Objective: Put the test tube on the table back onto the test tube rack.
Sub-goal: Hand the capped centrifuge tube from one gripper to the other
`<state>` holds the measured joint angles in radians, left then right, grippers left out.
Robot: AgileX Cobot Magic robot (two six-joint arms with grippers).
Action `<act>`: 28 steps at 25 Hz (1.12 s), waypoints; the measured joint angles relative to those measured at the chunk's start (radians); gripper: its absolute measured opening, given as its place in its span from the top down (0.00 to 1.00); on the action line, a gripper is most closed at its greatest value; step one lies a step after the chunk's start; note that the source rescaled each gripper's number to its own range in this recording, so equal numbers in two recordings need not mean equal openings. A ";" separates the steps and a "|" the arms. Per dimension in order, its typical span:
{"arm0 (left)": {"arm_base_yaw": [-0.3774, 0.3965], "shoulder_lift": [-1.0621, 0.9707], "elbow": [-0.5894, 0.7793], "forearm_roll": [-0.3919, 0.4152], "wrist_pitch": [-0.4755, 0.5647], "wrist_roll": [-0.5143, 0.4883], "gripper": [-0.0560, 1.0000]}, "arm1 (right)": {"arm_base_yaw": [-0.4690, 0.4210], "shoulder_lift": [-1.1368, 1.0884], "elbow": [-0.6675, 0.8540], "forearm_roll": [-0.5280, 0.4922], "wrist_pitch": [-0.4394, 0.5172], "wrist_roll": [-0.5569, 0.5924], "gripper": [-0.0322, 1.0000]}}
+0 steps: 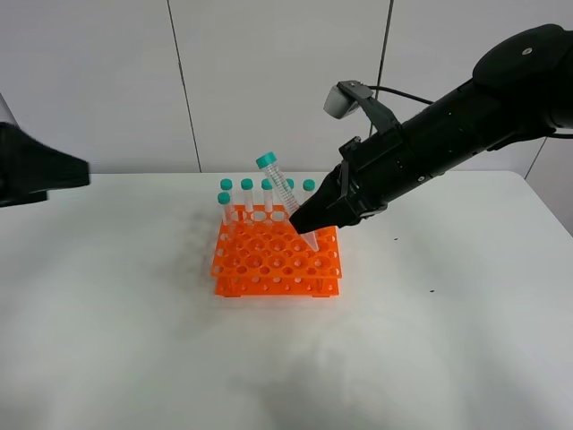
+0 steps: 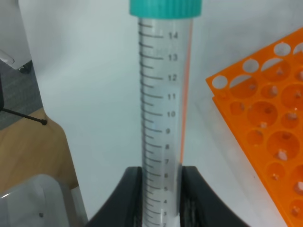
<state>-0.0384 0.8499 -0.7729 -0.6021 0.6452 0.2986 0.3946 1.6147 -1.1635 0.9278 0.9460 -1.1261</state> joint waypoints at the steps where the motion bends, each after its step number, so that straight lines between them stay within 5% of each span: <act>1: 0.000 0.050 0.000 -0.091 -0.017 0.070 0.00 | 0.000 0.000 0.000 0.000 0.000 0.001 0.96; 8: -0.061 0.329 0.000 -0.727 -0.044 0.592 0.00 | 0.000 0.000 0.000 0.001 0.000 0.004 0.96; 13: -0.185 0.488 0.000 -1.051 -0.048 0.835 0.00 | 0.000 0.000 0.000 0.001 0.000 0.016 0.96; 28: -0.363 0.647 -0.109 -1.123 -0.071 0.919 0.00 | 0.000 0.000 0.000 0.007 0.000 0.027 0.96</act>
<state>-0.4012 1.4971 -0.8815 -1.7250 0.5741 1.2180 0.3946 1.6147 -1.1635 0.9352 0.9460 -1.0988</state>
